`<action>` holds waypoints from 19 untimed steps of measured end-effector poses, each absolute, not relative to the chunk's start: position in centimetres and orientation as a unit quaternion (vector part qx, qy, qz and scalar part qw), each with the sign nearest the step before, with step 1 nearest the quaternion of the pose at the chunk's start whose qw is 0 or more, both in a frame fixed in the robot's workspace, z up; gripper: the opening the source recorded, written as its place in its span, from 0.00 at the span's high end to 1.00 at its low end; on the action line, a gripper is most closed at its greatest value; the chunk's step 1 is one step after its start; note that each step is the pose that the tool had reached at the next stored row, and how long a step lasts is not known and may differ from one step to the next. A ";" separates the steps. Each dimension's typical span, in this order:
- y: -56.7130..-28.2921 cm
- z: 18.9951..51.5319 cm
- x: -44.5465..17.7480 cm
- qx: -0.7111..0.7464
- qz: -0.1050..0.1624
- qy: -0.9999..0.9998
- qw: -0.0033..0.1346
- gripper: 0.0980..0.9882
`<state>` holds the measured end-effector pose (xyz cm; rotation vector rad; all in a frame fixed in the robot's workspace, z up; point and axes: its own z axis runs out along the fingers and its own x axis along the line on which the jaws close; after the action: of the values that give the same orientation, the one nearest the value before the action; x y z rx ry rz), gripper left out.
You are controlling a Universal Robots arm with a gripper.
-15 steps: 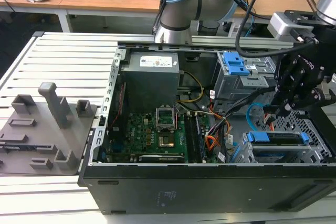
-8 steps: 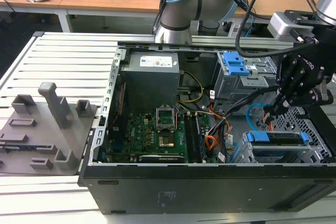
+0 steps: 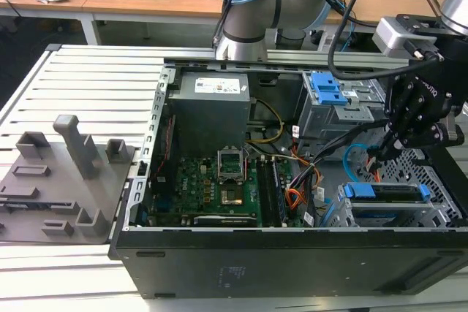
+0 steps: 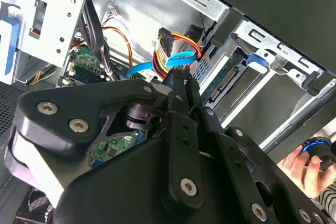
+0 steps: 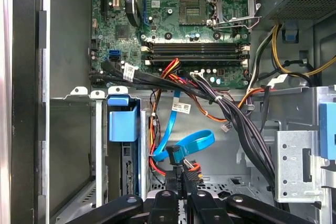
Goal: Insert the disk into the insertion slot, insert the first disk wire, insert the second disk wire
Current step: 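Insert the first disk wire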
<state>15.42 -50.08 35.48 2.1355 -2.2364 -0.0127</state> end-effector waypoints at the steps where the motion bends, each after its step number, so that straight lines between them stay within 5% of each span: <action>1: -50.1 35.5 15.5 0.690 -0.004 -0.723 0.025 0.93; 19: -51.5 35.4 16.0 0.690 -0.004 -0.723 0.025 0.93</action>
<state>15.99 -51.53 35.36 2.1353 -2.2362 -0.0129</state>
